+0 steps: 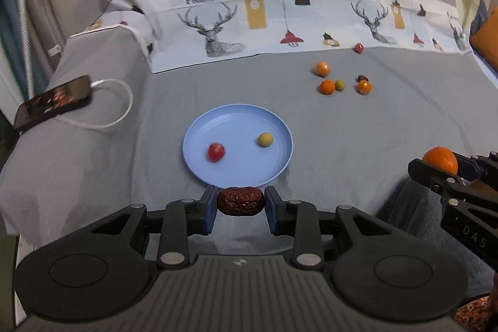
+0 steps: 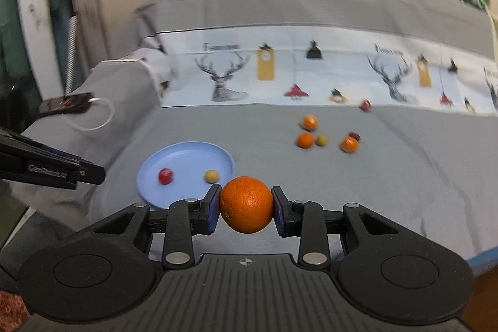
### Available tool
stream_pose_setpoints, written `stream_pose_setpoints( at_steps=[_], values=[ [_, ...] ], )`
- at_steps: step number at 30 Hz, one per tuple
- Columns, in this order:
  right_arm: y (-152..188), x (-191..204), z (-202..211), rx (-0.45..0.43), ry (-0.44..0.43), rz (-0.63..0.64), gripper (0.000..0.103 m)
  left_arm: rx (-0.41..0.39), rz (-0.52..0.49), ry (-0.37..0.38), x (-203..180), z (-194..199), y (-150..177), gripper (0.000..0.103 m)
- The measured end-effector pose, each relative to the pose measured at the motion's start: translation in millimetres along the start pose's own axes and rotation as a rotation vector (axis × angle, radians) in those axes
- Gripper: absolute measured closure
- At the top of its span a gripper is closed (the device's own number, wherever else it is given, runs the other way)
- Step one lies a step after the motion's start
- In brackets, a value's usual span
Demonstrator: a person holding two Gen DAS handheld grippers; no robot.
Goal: Organize fruits
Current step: 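Carry the orange and date over the blue plate and open both tools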
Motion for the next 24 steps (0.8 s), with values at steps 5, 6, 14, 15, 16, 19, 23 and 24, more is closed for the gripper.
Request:
stream_pose_setpoints(
  at_steps=[5, 6, 14, 15, 16, 19, 23, 24],
  values=[
    [-5.4, 18.5, 17.3, -0.027, -0.010, 0.055, 0.067, -0.055, 0.043, -0.007, 12.4, 25.3, 2.8, 0.067],
    [-6.1, 21.6, 19.5, -0.032, -0.012, 0.062, 0.067, -0.063, 0.050, -0.007, 14.2, 29.0, 2.5, 0.067],
    [-9.9, 38.6, 31.1, -0.059, -0.028, 0.114, 0.067, -0.084, 0.078, -0.002, 21.5, 43.1, 4.9, 0.067],
    [-10.1, 39.0, 31.8, -0.059, -0.028, 0.115, 0.067, -0.085, 0.081, -0.002, 22.5, 44.0, 5.9, 0.067],
    [-9.8, 39.5, 32.2, -0.059, -0.028, 0.116, 0.067, -0.085, 0.085, -0.002, 23.6, 44.0, 5.6, 0.067],
    [-9.1, 41.3, 31.1, -0.057, -0.031, 0.120, 0.067, -0.082, 0.096, 0.000, 26.9, 42.7, 6.8, 0.067],
    [-8.0, 40.6, 28.1, -0.047, -0.036, 0.127, 0.067, -0.079, 0.106, -0.001, 28.2, 40.7, 7.6, 0.067],
    [-7.6, 40.5, 27.1, -0.044, -0.036, 0.127, 0.067, -0.079, 0.109, -0.001, 29.3, 39.7, 7.5, 0.067]
  ],
)
Point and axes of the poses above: each gripper's, at about its wrist camera, not at the fingertips, and z roughly against the way its jaws point, x to its left, y to its underside, the point moved 9 cm from there along -z, roughly the way its jaws point, and after that the axes turned 6 degrees about -x, right-handed, at the moved point
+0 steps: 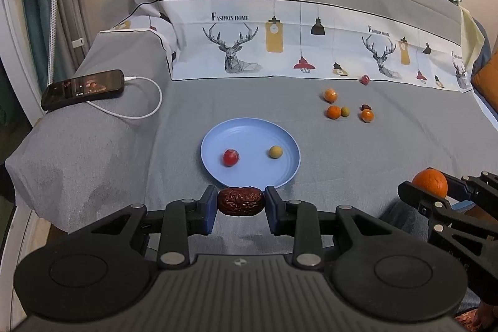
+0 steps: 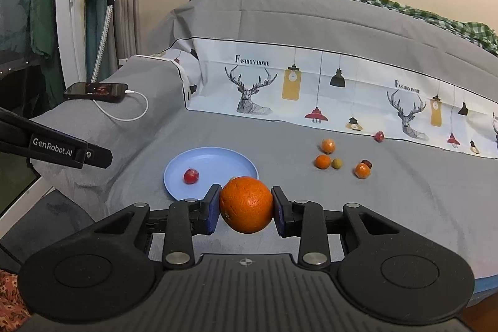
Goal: Organize fruits
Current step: 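Carry the orange and date over the blue plate and open both tools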
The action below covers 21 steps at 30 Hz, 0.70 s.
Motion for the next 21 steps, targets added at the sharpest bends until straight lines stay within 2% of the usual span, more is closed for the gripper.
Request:
stream_pose_setpoints(
  at_steps=[12, 21],
  values=[
    [5.1, 5.1, -18.8, 0.041, -0.008, 0.008, 0.067, 0.032, 0.026, -0.005, 11.9, -17.9, 1.5, 0.067],
    [1.0, 3.6, -44.9, 0.069, -0.007, 0.008, 0.067, 0.062, 0.054, -0.033, 35.1, -43.7, -5.5, 0.067]
  ],
)
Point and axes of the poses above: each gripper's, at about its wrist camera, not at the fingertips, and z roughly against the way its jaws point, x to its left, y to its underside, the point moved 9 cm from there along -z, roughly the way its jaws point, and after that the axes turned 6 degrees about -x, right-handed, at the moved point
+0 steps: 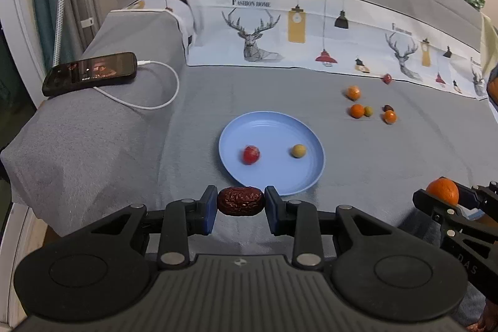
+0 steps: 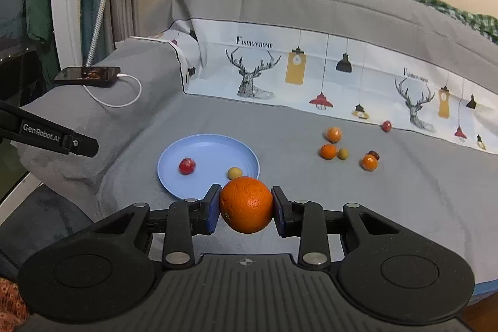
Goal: Organize fruits
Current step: 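Carry the orange and date over the blue plate and open both tools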
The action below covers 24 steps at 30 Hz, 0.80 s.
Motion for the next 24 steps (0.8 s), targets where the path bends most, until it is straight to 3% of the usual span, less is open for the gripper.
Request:
stream_pose_setpoints(
  at_steps=[10, 24],
  values=[
    [-1.2, 9.8, -53.8, 0.065, -0.026, 0.003, 0.067, 0.072, -0.004, 0.002, 0.5, -54.9, -11.4, 0.067],
    [14.8, 29.2, -150.9, 0.171, -0.088, 0.050, 0.067, 0.186, -0.034, 0.028, -14.2, -161.0, -10.9, 0.067]
  ],
)
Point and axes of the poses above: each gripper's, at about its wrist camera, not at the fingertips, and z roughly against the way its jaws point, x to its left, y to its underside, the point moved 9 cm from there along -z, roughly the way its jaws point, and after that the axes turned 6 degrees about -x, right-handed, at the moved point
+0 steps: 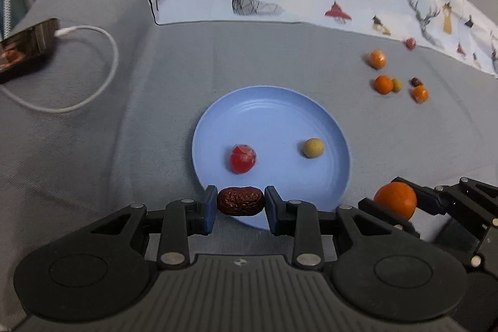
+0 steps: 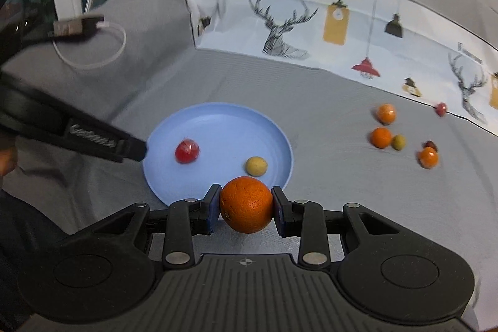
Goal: Organize fruits
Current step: 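Carry the orange and date over the blue plate and open both tools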
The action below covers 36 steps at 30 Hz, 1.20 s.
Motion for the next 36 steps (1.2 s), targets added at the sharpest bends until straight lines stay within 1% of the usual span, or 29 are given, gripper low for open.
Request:
stream_pose_setpoints(
  at_steps=[4, 8, 10, 12, 14, 15, 16, 17, 18, 19, 20, 22, 23, 25, 28, 30, 31, 33, 34, 36],
  values=[
    [2.2, 1.9, -26.1, 0.029, -0.011, 0.029, 0.067, 0.015, -0.014, 0.002, -1.6, -27.2, -6.9, 0.067],
    [1.5, 3.4, -47.5, 0.045, -0.024, 0.055, 0.067, 0.042, -0.022, -0.008, -2.1, -51.5, -10.4, 0.067],
    [3.9, 4.9, -56.9, 0.067, -0.036, 0.059, 0.067, 0.047, -0.031, -0.014, -2.7, -60.1, -11.1, 0.067],
    [7.0, 7.6, -64.9, 0.087, -0.047, 0.057, 0.067, 0.043, -0.042, -0.021, -2.4, -66.5, -13.2, 0.067],
    [7.5, 9.2, -71.9, 0.097, -0.049, 0.066, 0.067, 0.023, -0.056, -0.023, -2.5, -70.4, -18.2, 0.066],
    [6.3, 9.8, -75.4, 0.096, -0.049, 0.073, 0.067, 0.010, -0.063, -0.023, -2.0, -71.5, -21.3, 0.063],
    [4.0, 10.1, -78.3, 0.092, -0.050, 0.080, 0.066, 0.004, -0.074, -0.019, -1.6, -72.6, -24.9, 0.041],
    [0.8, 9.4, -81.2, 0.083, -0.046, 0.089, 0.062, 0.002, -0.080, -0.019, -1.9, -71.4, -27.9, 0.014],
    [-3.1, 8.1, -83.1, 0.072, -0.041, 0.095, 0.055, -0.011, -0.073, -0.031, 0.7, -68.0, -31.2, 0.006],
    [-6.3, 6.5, -82.9, 0.069, -0.037, 0.103, 0.037, -0.039, -0.056, -0.042, 3.8, -60.5, -34.3, 0.000],
    [-9.6, 4.6, -80.5, 0.065, -0.026, 0.111, 0.023, -0.078, -0.037, -0.038, 6.6, -48.8, -36.2, 0.001],
    [-15.3, -1.7, -66.4, 0.027, 0.002, 0.099, 0.014, -0.086, -0.023, -0.027, 8.5, -32.5, -32.0, 0.001],
    [-15.0, -4.3, -57.3, 0.022, 0.005, 0.094, 0.013, -0.071, -0.010, -0.031, 11.6, -23.5, -25.2, 0.000],
    [-6.3, -8.4, -38.9, 0.053, 0.001, 0.080, 0.009, -0.036, 0.007, -0.050, 17.6, -7.6, -9.0, 0.000],
    [13.0, -12.9, -3.5, 0.096, -0.012, 0.023, 0.006, -0.003, 0.043, -0.072, 27.8, 19.0, 17.0, 0.000],
    [22.7, -13.3, 23.4, 0.093, -0.016, -0.012, 0.004, 0.016, 0.066, -0.085, 32.8, 37.1, 33.5, 0.000],
    [23.6, -12.7, 34.1, 0.079, -0.009, -0.021, 0.003, 0.017, 0.073, -0.085, 33.7, 44.7, 40.1, 0.000],
    [18.6, -8.8, 53.2, 0.023, 0.014, -0.006, 0.002, 0.008, 0.075, -0.089, 33.8, 58.3, 49.2, 0.000],
    [13.8, -8.6, 61.7, -0.011, 0.032, 0.006, 0.001, 0.001, 0.069, -0.088, 32.1, 64.8, 51.8, 0.000],
    [7.9, -9.7, 75.6, -0.057, 0.054, 0.008, 0.001, -0.020, 0.055, -0.081, 27.4, 77.1, 52.4, 0.000]
  ],
)
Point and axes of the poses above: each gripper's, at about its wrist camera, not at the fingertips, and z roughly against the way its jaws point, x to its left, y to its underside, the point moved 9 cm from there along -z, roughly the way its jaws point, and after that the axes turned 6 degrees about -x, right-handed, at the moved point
